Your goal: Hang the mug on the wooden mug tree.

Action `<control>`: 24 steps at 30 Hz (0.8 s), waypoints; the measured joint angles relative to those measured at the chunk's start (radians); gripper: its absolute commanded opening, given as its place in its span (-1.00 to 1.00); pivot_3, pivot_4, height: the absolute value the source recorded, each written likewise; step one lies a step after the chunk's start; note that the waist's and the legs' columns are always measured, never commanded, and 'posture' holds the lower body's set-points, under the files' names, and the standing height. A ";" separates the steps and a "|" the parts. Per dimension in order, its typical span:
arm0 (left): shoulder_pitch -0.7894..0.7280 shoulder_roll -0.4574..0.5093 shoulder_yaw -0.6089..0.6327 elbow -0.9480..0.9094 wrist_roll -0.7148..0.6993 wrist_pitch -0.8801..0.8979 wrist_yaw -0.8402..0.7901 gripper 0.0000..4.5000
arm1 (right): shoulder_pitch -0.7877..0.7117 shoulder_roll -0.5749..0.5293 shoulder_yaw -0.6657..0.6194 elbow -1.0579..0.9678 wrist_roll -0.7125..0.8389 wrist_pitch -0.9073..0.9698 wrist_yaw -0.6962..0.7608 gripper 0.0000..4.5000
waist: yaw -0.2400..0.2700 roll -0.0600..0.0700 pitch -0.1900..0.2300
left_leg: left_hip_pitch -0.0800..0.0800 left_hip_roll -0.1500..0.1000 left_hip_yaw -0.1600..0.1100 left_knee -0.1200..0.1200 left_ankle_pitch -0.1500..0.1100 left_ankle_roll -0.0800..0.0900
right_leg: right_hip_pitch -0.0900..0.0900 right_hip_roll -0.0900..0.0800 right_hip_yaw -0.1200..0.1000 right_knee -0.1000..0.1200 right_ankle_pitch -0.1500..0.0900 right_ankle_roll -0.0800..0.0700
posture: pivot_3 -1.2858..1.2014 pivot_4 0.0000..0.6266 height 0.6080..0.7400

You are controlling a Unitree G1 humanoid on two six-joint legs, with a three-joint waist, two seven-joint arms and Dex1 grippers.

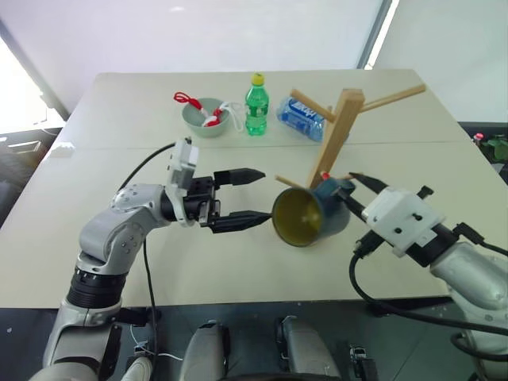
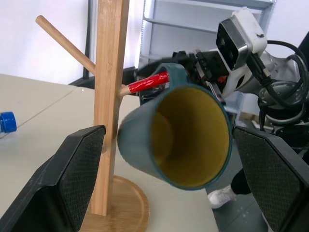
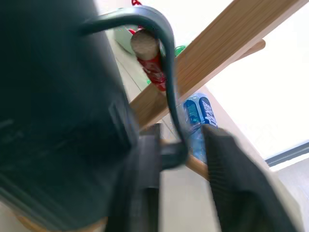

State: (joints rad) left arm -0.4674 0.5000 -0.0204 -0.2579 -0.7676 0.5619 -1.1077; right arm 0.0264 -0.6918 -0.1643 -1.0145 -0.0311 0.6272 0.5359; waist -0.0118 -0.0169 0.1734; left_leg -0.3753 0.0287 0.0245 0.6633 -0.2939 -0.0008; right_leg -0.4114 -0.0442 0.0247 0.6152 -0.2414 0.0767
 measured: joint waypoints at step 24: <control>0.119 -0.055 0.095 0.201 0.208 -0.168 0.269 1.00 | 0.294 0.380 -0.397 0.331 0.349 -0.234 0.054 0.32 | -0.005 -0.003 -0.001 | 0.002 0.003 0.001 0.000 0.000 0.000 | 0.002 -0.002 0.000 0.000 0.000 0.000 | 0.03 -0.52 1.00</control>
State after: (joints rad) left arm -0.3483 0.4453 0.0743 -0.0565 -0.5593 0.3939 -0.8382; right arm 0.3206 -0.3114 -0.5616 -0.6835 0.3184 0.3937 0.5898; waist -0.0166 -0.0197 0.1726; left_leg -0.3733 0.0313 0.0256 0.6634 -0.2939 -0.0007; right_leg -0.4098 -0.0461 0.0252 0.6154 -0.2412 0.0768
